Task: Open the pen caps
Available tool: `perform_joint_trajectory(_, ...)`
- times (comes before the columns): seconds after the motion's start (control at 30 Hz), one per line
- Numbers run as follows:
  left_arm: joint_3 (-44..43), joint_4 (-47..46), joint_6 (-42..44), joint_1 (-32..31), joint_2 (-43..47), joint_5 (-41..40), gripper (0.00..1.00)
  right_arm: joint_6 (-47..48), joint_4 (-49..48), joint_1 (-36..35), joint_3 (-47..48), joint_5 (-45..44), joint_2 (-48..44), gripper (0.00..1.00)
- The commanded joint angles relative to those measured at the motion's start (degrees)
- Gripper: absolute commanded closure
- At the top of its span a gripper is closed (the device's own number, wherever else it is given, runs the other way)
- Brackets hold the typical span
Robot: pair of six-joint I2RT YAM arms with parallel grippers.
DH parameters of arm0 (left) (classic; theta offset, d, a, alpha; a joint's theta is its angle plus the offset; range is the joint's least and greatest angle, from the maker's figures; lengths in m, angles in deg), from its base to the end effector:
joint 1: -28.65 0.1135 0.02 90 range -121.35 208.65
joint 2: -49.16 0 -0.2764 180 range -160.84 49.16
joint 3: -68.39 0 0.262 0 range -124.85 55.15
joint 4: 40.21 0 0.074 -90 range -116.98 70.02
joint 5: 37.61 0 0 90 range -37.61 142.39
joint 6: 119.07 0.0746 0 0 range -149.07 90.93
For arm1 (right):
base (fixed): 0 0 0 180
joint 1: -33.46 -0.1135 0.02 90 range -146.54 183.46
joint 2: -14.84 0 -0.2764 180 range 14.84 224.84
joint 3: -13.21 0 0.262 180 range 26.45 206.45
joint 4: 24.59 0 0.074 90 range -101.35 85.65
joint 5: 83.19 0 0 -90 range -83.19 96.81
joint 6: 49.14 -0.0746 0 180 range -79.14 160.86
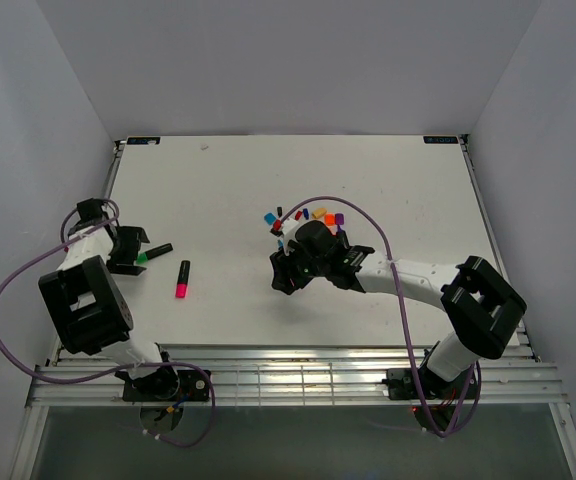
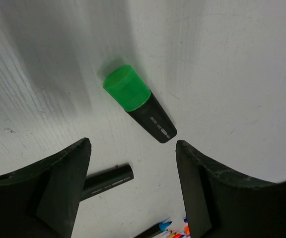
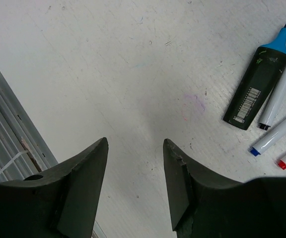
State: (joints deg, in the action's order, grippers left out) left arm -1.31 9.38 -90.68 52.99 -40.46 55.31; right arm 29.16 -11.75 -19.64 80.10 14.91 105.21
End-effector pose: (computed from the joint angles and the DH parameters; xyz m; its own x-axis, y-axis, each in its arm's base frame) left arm 0.2899 0.1270 0.1615 -0.0580 -0.9905 -0.1245 -0.9388 0.0965 -0.3306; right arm 0.2205 0.3112 0.1979 -0.5226 -0.3617 -0.7721 -0.7699 0.5892 0.2451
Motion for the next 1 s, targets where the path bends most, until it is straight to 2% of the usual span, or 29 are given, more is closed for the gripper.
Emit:
perform_joint_trajectory(0.0,-0.4,-0.5,-3.9,0.8,-1.8,-2.0,0.2,0.5,-2.1,-0.2,-0.3,0.2,-1.5,0.45)
perform_joint_trajectory(0.2,-1.6,0.6,-6.2,1.8,-6.5,-4.0,0.21,0.8,-2.3,-0.2,-0.6,-0.4,-1.7,0.45)
perform_joint_trajectory(0.57,-2.9,0.6,-8.9,3.6,-9.0,-7.2,0.22,1.2,-2.4,-0.2,-0.7,-0.8,-1.4,0.45)
perform_joint_trajectory(0.97,-8.9,8.8,-9.9,3.8,-14.7,-10.7,0.23,1.5,-2.4,-0.2,-0.3,-1.5,-1.4,0.46)
